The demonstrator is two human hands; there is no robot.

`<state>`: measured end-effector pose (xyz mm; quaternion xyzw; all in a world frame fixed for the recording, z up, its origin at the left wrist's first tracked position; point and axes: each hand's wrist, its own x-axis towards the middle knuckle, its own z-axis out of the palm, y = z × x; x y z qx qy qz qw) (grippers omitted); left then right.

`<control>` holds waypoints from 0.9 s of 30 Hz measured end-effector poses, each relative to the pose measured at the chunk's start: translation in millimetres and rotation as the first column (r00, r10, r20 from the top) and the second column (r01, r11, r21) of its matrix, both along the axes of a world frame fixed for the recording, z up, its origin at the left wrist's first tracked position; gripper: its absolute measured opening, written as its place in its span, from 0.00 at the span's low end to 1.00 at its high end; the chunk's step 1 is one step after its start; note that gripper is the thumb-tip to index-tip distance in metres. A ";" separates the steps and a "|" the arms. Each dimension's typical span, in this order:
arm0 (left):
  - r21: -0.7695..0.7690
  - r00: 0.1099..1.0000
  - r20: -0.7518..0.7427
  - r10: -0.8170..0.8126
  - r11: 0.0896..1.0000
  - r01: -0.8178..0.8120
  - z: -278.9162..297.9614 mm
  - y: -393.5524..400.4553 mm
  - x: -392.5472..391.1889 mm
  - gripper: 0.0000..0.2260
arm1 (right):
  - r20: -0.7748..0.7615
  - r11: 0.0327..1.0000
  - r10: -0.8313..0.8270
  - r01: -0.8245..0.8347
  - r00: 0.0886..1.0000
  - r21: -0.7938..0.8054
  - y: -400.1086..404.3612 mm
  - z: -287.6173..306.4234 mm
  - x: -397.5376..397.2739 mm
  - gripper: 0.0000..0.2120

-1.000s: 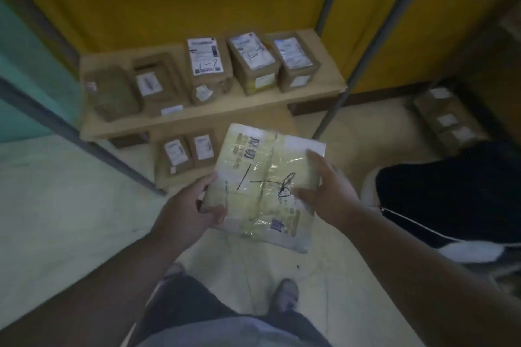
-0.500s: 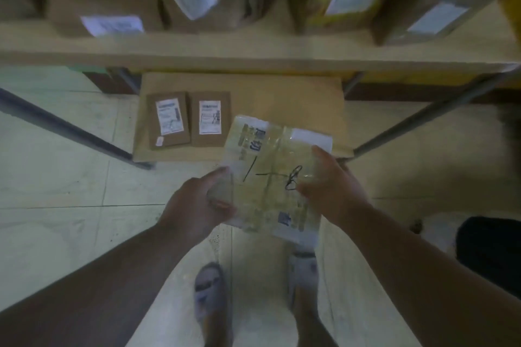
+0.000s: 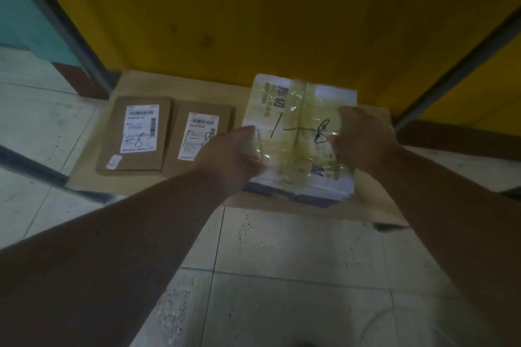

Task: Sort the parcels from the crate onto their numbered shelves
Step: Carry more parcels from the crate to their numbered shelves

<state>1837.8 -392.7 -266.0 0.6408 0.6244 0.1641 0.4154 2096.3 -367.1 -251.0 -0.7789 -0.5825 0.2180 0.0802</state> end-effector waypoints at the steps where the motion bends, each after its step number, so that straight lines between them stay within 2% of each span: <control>1: 0.005 0.999 -0.031 -0.008 1.000 0.009 -4.9 7.8 1.8 0.26 | 0.026 1.000 0.027 -0.027 0.999 -0.004 12.6 -10.3 -0.9 0.31; 2: 0.006 0.999 -0.047 -0.004 1.000 0.005 -10.1 14.9 1.9 0.24 | 0.042 0.999 0.043 -0.042 0.998 -0.007 24.1 -19.6 -2.8 0.31; 5: 0.036 0.997 -0.056 0.045 0.998 -0.043 -22.3 29.9 -1.2 0.29 | 0.059 0.998 0.057 -0.058 0.997 0.004 49.2 -43.1 -9.9 0.26; 9: 0.073 0.984 -0.170 0.046 0.997 -0.033 -13.5 26.2 2.5 0.24 | 0.123 0.992 0.121 -0.125 0.985 0.025 49.6 -42.4 -10.4 0.15; 13: 0.174 0.953 -0.289 0.091 0.984 -0.041 6.8 -15.0 -7.8 0.27 | 0.127 0.987 0.148 -0.155 0.981 0.040 -8.0 1.5 -28.0 0.25; 16: 0.114 0.961 -0.266 0.078 0.992 -0.049 34.2 -78.7 -24.7 0.25 | 0.076 0.975 0.223 -0.224 0.972 0.007 -69.8 43.5 -62.4 0.28; 21: -0.037 0.957 -0.243 0.159 0.984 -0.173 127.4 -211.5 -106.7 0.27 | -0.058 0.923 0.379 -0.382 0.923 -0.048 -169.9 137.0 -167.6 0.29; 24: -0.067 0.922 -0.287 0.258 0.955 -0.288 215.4 -289.9 -182.4 0.27 | -0.121 0.876 0.457 -0.469 0.881 -0.112 -220.0 213.1 -245.9 0.28; 27: -0.073 0.871 -0.356 0.338 0.919 -0.386 310.1 -359.8 -261.1 0.26 | -0.151 0.804 0.576 -0.590 0.804 -0.077 -260.5 301.3 -330.5 0.29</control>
